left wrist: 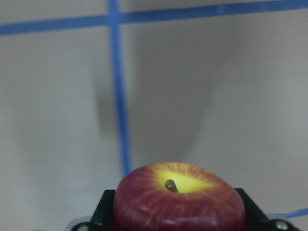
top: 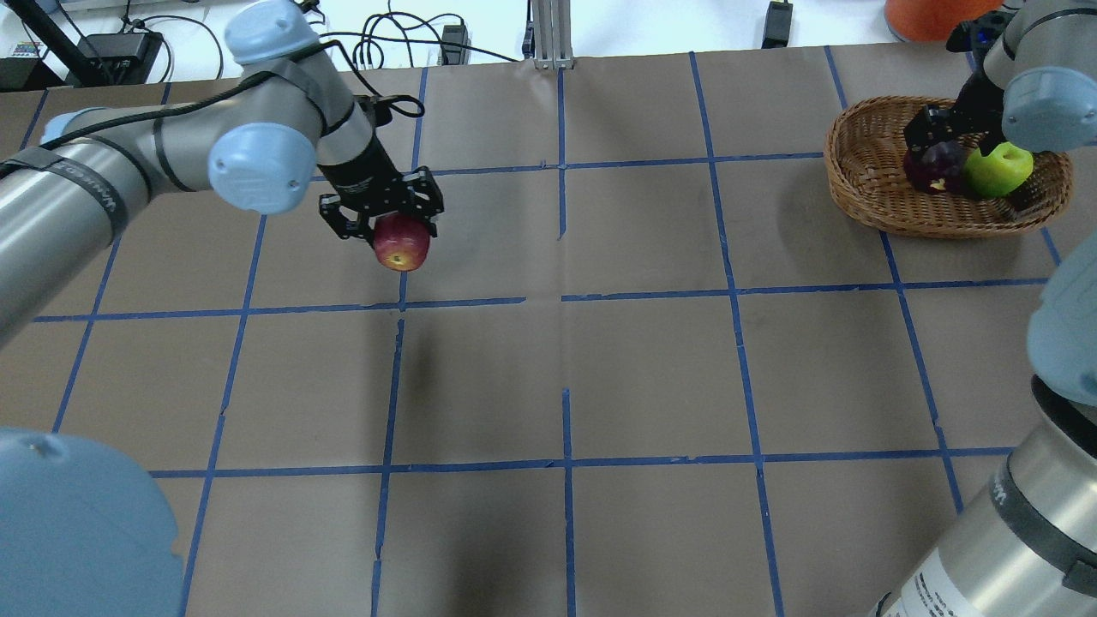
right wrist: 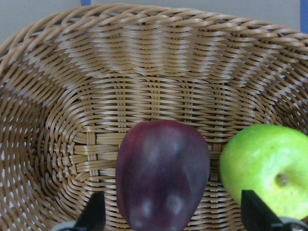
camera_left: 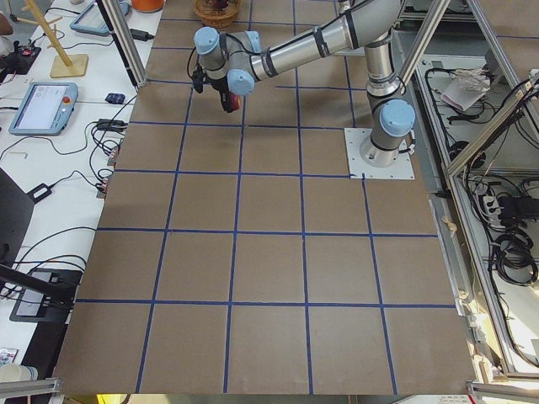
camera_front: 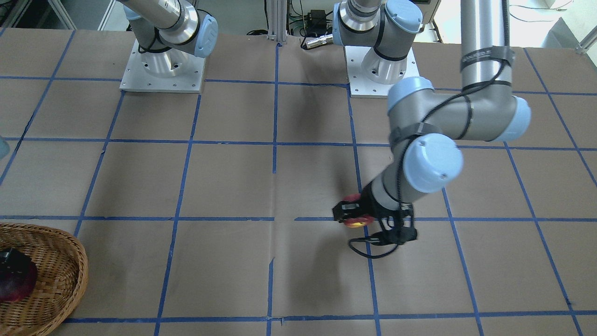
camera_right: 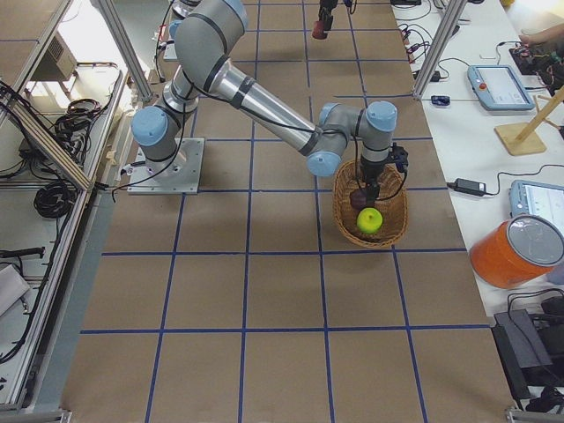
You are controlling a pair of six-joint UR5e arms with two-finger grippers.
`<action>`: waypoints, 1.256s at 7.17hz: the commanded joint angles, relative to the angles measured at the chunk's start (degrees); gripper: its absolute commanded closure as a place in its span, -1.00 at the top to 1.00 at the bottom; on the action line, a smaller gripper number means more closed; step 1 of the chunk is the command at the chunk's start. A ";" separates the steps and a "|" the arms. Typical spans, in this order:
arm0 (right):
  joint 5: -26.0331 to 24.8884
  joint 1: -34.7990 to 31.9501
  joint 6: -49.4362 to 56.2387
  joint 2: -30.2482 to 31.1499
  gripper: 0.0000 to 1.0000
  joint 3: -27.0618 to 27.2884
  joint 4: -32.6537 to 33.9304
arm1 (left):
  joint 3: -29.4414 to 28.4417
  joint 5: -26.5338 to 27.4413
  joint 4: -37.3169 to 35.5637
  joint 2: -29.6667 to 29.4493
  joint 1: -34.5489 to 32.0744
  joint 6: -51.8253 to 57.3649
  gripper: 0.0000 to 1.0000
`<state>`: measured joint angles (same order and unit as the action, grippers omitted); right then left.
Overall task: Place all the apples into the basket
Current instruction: 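Set the red apple at center with the left gripper while the right releases its apple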
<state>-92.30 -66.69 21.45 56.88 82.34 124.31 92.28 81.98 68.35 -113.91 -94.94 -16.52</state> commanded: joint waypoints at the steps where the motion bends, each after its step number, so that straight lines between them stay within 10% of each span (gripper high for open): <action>1: -0.15 -0.37 -0.53 0.51 1.00 -2.43 -2.56 | 1.58 3.16 -11.17 -1.83 -13.47 -15.24 -0.21; 3: 0.46 -2.21 -0.53 2.35 1.00 -4.82 -11.24 | 7.53 3.45 -20.90 -4.90 -15.89 -21.51 -0.15; 4: 0.46 -4.05 -1.23 3.92 1.00 -4.82 -12.67 | 9.13 3.54 -26.98 -5.87 -15.89 -22.66 0.99; 6: 0.37 -8.35 -7.80 4.29 1.00 -4.73 -14.62 | 8.36 3.37 -27.06 -4.14 -14.94 -21.80 1.00; 9: 0.46 -14.94 -10.19 4.46 1.00 -4.30 -17.16 | 7.92 3.36 -8.91 7.43 -8.89 -11.12 1.00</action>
<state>-91.87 -78.50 12.50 61.21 77.90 108.32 100.36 85.41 52.35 -111.76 -106.82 -32.61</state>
